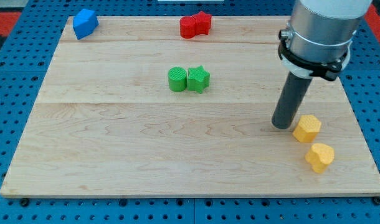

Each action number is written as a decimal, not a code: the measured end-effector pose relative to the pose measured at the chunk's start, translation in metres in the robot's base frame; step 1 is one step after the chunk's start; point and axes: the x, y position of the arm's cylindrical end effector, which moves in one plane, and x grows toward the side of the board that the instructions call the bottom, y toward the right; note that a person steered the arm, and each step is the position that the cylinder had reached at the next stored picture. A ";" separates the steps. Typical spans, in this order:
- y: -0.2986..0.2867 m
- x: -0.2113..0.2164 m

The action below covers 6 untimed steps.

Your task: Move the green circle towards yellow hexagon

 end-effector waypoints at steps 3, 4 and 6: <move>0.009 0.001; 0.014 0.001; -0.070 -0.002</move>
